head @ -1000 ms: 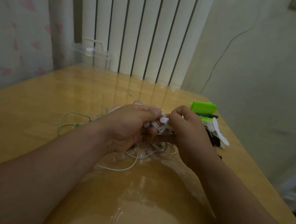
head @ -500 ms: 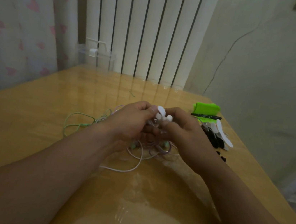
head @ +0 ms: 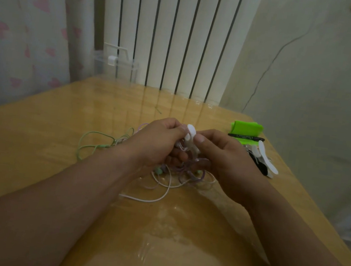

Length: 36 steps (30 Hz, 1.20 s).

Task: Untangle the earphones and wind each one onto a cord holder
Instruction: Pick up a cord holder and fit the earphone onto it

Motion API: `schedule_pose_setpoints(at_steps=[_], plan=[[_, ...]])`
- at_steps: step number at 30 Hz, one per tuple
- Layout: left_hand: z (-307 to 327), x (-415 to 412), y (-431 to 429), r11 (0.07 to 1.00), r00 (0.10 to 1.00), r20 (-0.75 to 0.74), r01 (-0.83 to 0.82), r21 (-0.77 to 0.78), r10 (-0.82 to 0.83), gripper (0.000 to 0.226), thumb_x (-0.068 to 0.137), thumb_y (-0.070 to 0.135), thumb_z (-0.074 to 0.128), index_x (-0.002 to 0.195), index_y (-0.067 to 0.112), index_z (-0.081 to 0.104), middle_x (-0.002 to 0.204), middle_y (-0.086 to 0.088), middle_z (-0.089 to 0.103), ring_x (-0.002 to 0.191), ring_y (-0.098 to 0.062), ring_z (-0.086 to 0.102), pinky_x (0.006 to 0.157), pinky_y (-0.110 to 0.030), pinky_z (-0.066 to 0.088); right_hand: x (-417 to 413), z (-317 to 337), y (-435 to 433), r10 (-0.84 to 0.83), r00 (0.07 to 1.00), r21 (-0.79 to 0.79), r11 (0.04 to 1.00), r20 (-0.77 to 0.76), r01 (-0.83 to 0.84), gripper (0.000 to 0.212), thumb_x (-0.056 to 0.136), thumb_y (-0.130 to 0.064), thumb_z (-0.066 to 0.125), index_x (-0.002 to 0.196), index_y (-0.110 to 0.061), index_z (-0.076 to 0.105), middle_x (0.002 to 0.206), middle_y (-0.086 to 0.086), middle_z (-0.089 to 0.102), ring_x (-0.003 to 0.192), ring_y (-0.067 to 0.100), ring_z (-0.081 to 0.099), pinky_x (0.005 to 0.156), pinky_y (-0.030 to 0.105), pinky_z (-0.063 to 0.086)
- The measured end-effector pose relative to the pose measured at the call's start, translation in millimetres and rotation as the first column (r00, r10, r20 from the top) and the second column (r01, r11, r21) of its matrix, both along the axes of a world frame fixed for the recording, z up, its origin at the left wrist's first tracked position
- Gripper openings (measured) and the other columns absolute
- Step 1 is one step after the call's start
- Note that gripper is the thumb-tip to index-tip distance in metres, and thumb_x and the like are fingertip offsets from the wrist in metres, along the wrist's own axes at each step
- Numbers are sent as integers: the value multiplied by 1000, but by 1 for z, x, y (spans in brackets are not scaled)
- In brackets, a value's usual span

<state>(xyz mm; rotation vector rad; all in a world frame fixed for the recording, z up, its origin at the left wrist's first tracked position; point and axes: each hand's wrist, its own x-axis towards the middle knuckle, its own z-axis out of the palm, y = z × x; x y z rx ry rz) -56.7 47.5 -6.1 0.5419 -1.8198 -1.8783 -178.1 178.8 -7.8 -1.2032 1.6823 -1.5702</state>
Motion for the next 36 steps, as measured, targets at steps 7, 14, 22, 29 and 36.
schedule_pose_setpoints(at_steps=[7, 14, 22, 29, 36], plan=[[3, 3, 5, 992, 993, 23, 115, -46, -114, 16, 109, 17, 50, 113, 8, 63, 88, -7, 71, 64, -15, 63, 63, -30, 53, 0, 5, 2, -49, 998, 18, 999, -25, 50, 27, 98, -31, 67, 108, -6, 71, 95, 13, 75, 77, 24, 71, 63, 34, 56], [-4, 1, 4, 966, 1000, -17, 9, -258, -14, 18, 109, 21, 54, 113, 7, 64, 89, -10, 73, 68, -17, 70, 59, -27, 55, 2, 6, 1, -87, 996, -17, 996, -36, 86, 33, 91, -27, 76, 113, -7, 62, 100, 13, 76, 90, 31, 76, 73, 42, 64], [-2, 6, 3, 916, 991, 41, 132, -379, -126, 19, 112, 31, 47, 107, 17, 58, 90, -12, 65, 78, -23, 61, 71, -46, 50, 5, 8, 2, -26, 998, -44, 999, 64, 29, 43, 87, -28, 77, 120, -10, 57, 106, 23, 73, 89, 35, 75, 72, 39, 62], [5, 9, 6, 920, 993, 55, 114, -374, -100, 33, 107, 31, 44, 108, 1, 59, 86, -6, 58, 77, -17, 55, 72, -42, 48, 9, 9, 0, -26, 986, -59, 998, 166, 36, 53, 76, -35, 80, 119, -10, 58, 96, 16, 71, 79, 29, 72, 63, 33, 59], [1, 7, 6, 945, 981, 24, 191, -265, -192, 28, 100, 32, 46, 82, 18, 61, 82, -5, 60, 82, -26, 57, 81, -55, 47, 12, 5, 0, -45, 996, -49, 998, 74, 49, 41, 86, -32, 78, 116, -14, 56, 88, 5, 77, 82, 27, 77, 62, 29, 57]])
